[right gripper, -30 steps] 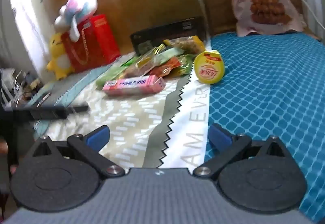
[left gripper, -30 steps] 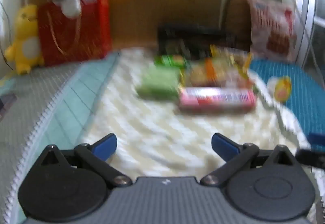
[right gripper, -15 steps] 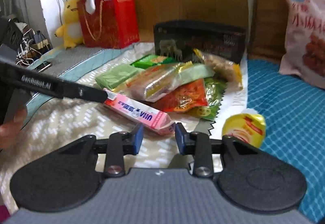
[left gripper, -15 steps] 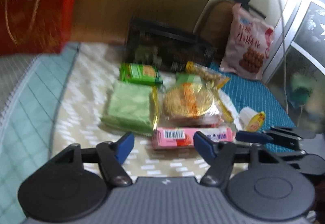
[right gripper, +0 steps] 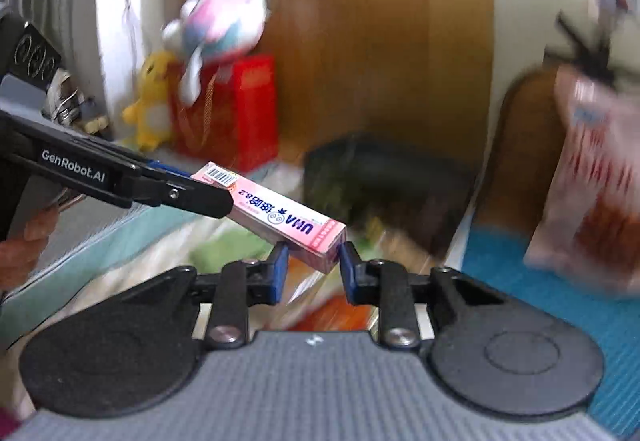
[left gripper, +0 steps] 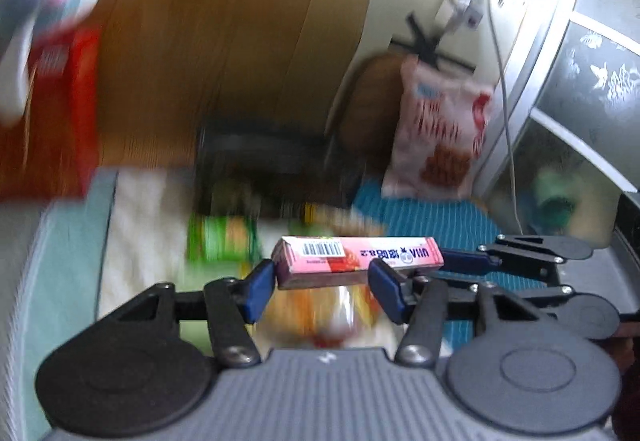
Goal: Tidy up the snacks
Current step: 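Grasp the pink gum box with the left tool and drop it into the black tin box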
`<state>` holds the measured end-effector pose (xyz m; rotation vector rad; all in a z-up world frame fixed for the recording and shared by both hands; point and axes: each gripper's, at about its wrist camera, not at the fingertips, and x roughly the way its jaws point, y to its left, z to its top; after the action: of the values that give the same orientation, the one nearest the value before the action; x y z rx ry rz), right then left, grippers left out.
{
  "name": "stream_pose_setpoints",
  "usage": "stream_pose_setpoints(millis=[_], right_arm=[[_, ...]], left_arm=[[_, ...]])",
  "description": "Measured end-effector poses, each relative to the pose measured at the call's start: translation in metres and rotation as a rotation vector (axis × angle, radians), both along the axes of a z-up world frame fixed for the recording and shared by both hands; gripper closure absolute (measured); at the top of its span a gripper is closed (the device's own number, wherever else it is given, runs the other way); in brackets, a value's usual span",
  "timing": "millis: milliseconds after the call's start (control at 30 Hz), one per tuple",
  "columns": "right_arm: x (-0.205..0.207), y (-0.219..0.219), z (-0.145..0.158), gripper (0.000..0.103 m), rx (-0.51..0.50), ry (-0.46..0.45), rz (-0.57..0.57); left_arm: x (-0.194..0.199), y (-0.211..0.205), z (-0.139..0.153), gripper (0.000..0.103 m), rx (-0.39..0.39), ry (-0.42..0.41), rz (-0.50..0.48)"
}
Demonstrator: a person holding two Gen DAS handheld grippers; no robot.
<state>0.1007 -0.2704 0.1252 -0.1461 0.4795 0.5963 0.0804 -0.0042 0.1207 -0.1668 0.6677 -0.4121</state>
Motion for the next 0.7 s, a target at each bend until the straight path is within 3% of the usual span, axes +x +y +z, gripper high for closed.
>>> stream_pose_setpoints(millis=[67, 133, 400, 433, 500, 600, 700], right_arm=[[0.037, 0.002, 0.004, 0.072, -0.001, -0.007, -0.03], [0.074, 0.004, -0.002, 0.072, -0.016, -0.001, -0.06], [0.158, 0.006, -0.049, 0.068, -0.063, 0.115, -0.15], [0.159, 0.005, -0.052, 0.059, -0.064, 0.113, -0.157], [0.158, 0.007, -0.05, 0.054, -0.06, 0.102, -0.153], [0.132, -0.001, -0.037, 0.054, -0.012, 0.073, -0.145], [0.096, -0.012, -0.019, 0.055, 0.057, 0.065, -0.128]], left_arm=[[0.03, -0.008, 0.018, 0.048, 0.03, -0.057, -0.002], [0.074, -0.013, 0.024, 0.047, 0.018, -0.058, 0.014], [0.195, -0.036, -0.021, 0.046, 0.022, 0.059, 0.054], [0.201, -0.037, -0.028, 0.045, 0.027, 0.073, 0.058], [0.21, -0.041, -0.035, 0.044, 0.03, 0.1, 0.07], [0.201, -0.039, -0.033, 0.041, 0.027, 0.069, 0.083], [0.168, -0.016, -0.016, 0.041, 0.006, 0.007, 0.097]])
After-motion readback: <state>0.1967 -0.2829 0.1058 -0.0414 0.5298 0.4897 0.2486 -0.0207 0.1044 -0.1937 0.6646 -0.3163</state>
